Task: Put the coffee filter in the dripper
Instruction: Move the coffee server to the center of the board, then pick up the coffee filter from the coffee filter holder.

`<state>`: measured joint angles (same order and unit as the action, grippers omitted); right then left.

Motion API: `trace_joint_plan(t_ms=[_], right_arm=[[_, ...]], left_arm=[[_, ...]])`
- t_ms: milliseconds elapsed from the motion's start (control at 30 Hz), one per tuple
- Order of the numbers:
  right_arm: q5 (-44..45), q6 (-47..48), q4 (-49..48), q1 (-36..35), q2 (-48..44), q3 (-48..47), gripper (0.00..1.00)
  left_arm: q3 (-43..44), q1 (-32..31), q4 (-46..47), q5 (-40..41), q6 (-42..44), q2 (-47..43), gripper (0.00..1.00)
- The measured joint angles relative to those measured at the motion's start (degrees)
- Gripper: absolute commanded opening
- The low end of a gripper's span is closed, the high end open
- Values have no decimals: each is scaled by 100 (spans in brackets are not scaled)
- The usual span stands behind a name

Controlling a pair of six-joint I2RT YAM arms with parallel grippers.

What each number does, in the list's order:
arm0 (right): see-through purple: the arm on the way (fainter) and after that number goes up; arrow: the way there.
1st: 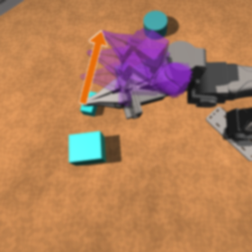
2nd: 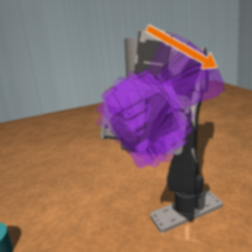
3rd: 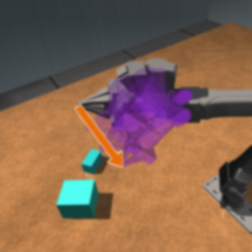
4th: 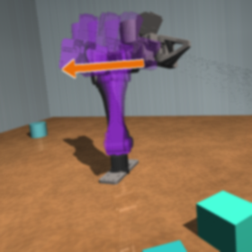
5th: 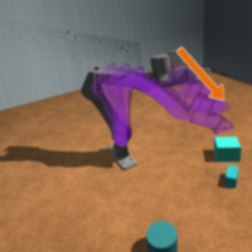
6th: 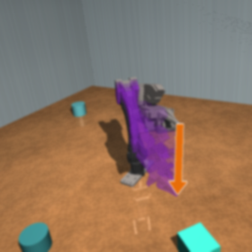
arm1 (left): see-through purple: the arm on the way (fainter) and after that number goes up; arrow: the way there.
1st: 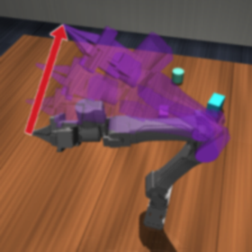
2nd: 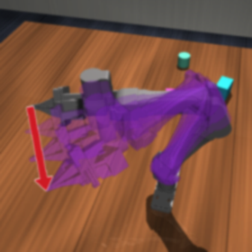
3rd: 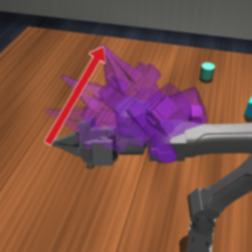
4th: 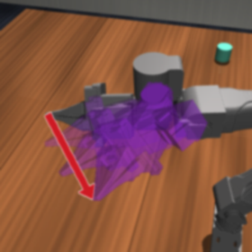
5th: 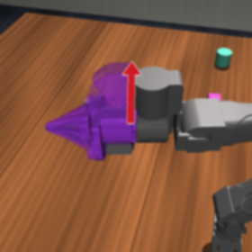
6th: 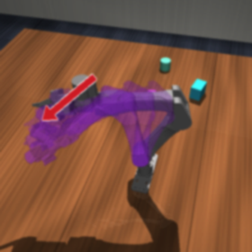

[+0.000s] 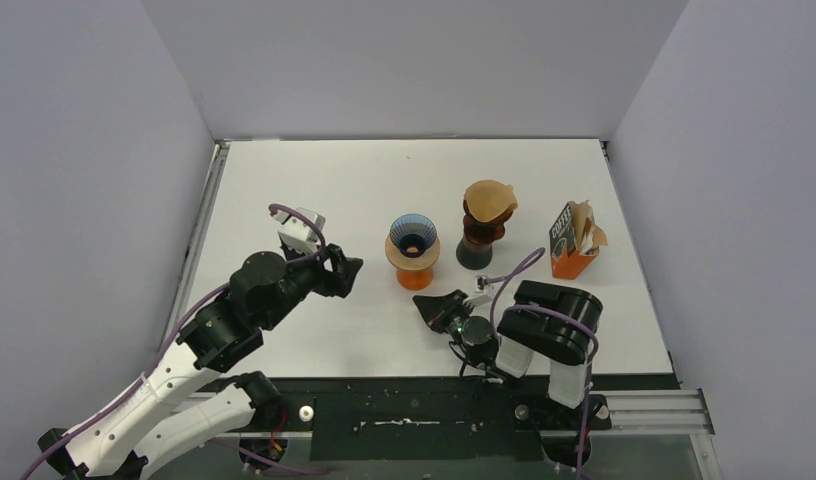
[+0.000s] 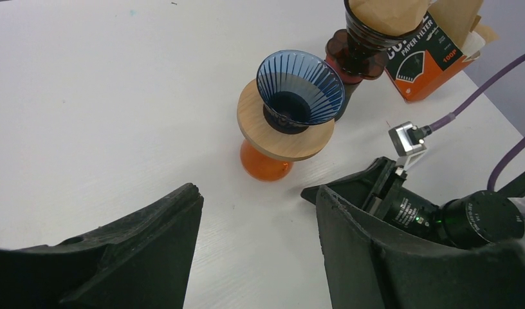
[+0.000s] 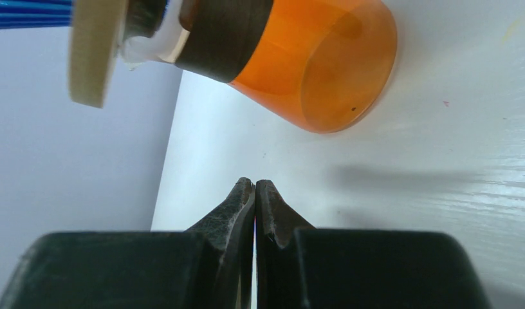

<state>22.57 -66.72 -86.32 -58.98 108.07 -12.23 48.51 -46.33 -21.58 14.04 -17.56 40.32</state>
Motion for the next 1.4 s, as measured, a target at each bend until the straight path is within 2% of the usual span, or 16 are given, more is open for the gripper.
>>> trace_joint_plan(t_ms=[167,400,667,933,1000,1200,1333,1400], right_arm=[[-37,33,330,0,-857,380,0],[22,291,1768,0,-2579,564,0],[374,1075,4360,13,-4920,490,0],[597,2472,6572,321,-6255,-413,2],[616,2868,6909,452,-6369,-713,6],[651,4280,7973,774,-6286,-1956,28],[752,5115,8478,831,-6037,-2863,53],[815,5414,8644,841,-5945,-3200,70]], left_arm=[[0,9,-2,94,0,13,63],[0,59,-9,205,-4,111,64],[0,317,-7,192,-31,236,68],[0,804,90,-81,-39,407,71],[0,868,136,-125,-48,476,72],[210,1130,146,-319,-168,970,73],[472,1539,149,-608,-280,1292,74],[640,1818,166,-791,-332,1488,75]])
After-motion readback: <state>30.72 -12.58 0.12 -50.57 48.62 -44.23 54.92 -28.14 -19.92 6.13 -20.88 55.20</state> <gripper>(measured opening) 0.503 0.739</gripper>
